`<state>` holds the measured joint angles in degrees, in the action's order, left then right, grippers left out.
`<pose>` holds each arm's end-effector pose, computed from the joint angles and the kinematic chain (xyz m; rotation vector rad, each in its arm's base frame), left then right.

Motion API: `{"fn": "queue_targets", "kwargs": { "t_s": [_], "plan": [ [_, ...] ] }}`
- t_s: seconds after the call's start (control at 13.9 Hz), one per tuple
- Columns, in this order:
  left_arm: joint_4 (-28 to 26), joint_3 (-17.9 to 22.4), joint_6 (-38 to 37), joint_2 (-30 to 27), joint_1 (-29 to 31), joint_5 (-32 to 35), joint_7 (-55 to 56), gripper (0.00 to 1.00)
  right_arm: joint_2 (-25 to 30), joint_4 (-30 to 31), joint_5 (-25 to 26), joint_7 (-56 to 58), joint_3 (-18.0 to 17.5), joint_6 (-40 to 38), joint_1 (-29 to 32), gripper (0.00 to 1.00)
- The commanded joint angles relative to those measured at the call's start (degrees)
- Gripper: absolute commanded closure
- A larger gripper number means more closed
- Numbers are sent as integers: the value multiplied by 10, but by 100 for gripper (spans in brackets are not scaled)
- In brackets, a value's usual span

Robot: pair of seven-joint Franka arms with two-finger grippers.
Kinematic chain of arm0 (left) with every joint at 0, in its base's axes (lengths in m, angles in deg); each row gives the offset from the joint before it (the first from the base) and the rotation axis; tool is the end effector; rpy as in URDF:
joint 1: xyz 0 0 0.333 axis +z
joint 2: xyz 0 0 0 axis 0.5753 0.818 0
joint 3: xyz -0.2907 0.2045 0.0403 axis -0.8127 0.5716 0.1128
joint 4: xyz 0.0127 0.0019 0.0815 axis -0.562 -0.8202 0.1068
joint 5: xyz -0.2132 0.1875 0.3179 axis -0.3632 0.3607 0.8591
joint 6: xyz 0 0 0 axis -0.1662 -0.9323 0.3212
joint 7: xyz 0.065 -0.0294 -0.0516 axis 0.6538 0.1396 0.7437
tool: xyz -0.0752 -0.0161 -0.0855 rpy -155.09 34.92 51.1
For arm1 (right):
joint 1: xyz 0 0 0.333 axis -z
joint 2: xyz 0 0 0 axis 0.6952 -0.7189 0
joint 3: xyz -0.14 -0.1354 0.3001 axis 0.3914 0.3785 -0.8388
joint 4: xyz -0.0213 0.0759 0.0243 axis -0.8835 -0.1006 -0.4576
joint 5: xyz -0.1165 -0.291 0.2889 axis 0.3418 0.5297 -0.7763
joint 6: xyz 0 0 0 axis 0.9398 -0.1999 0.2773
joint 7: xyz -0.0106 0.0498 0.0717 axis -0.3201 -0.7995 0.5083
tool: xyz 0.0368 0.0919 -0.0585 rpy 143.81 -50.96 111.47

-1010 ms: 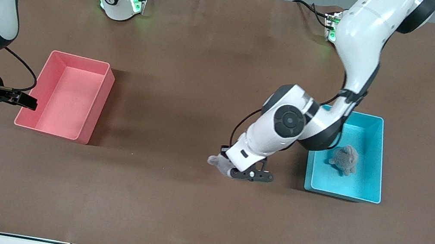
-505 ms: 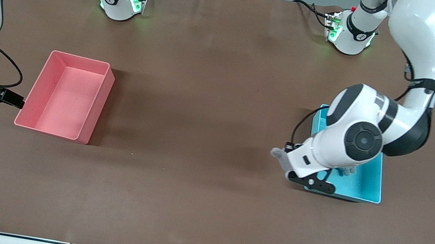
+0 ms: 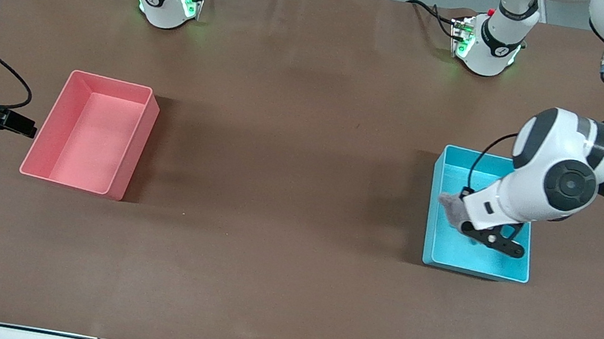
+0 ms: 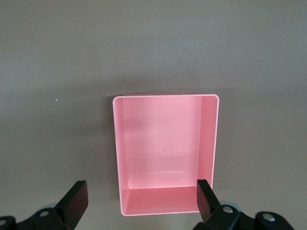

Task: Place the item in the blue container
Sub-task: 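Lower the plush into the blue box and open the left gripper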

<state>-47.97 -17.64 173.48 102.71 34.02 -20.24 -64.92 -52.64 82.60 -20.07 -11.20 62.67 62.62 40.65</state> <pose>0.6524 -0.1259 0.3785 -3.0345 0.5401 0.2549 0.6902 -0.0140 0.5817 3.0882 -0.1701 -0.2091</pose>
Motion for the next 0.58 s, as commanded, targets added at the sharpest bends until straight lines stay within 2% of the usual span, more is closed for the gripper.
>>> {"fn": "queue_targets", "kwargs": {
  "t_s": [0.0,0.22,0.51],
  "plan": [
    [-72,-5,70,-20,55,10,-72,100,6,3,-12,-6,-3,-40,2,0],
    [-83,-5,108,1,63,9,-77,100,8,3,-20,-5,-3,-48,4,0],
    [-61,-5,160,50,58,11,-74,100,8,3,-27,-3,-3,-48,4,0]
  ]
}}
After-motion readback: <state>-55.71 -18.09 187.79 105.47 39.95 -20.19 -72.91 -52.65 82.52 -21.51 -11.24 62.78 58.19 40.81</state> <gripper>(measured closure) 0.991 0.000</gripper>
